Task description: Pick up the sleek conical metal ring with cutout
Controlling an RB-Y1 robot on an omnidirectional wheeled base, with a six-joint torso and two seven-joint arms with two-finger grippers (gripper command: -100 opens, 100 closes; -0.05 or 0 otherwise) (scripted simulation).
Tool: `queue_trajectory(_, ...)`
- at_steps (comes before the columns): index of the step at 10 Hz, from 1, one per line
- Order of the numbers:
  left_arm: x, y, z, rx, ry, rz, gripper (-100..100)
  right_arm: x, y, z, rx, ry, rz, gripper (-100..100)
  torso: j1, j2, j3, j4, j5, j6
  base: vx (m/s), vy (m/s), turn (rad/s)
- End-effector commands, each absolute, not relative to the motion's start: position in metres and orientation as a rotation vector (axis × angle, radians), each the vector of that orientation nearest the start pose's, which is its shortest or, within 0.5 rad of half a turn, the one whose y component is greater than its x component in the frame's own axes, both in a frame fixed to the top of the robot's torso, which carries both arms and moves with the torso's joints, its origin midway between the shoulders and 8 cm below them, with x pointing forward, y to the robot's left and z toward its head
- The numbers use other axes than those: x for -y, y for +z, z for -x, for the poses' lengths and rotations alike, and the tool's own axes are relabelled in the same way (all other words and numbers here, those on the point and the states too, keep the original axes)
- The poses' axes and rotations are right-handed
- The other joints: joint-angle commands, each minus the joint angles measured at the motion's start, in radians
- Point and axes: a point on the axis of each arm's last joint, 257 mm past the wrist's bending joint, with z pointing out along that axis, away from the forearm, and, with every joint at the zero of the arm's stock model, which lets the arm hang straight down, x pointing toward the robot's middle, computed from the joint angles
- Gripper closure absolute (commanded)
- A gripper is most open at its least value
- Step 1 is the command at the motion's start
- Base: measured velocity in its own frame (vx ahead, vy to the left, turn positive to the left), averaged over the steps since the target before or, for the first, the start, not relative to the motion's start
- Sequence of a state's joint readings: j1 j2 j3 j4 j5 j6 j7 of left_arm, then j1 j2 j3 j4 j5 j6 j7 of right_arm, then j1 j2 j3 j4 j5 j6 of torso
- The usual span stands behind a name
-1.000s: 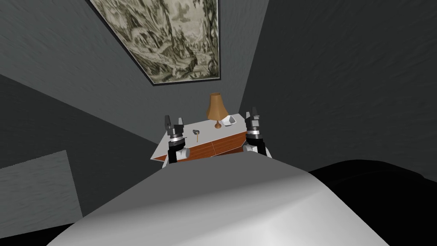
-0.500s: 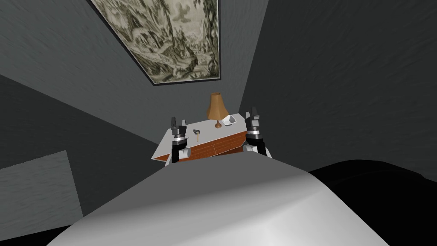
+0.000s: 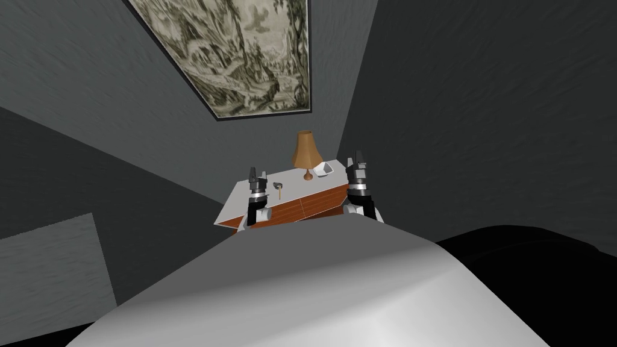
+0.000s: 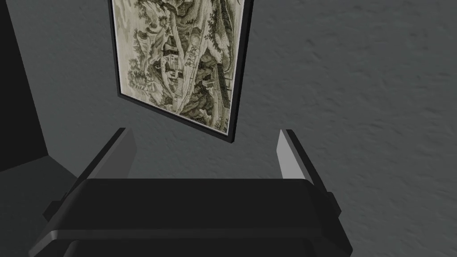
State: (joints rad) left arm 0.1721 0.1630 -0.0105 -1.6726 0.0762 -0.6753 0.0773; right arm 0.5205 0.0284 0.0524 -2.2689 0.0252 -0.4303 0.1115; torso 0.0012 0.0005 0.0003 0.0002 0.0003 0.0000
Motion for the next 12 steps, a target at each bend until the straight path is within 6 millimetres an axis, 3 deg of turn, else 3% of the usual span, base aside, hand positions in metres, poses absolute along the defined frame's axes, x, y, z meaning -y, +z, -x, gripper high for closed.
queue_trajectory(1, -0.272, -0.109, -0.454, -0.803, -1.426, 0.75, -100, 0.266, -0.001, -0.358, -0.704, 1.206, -0.702, 0, 0.0, 0.0, 0.0, 0.0, 0.0, 0.0, -0.01, 0.013, -0.017)
queue_trajectory(12, -0.283, -0.208, -0.496, -0.988, -1.301, 0.87, -100, 0.266, -0.001, -0.358, -0.704, 1.206, -0.702, 0, -0.001, 0.0, 0.0, 0.0, 0.0, 0.0, -0.009, 0.009, -0.023)
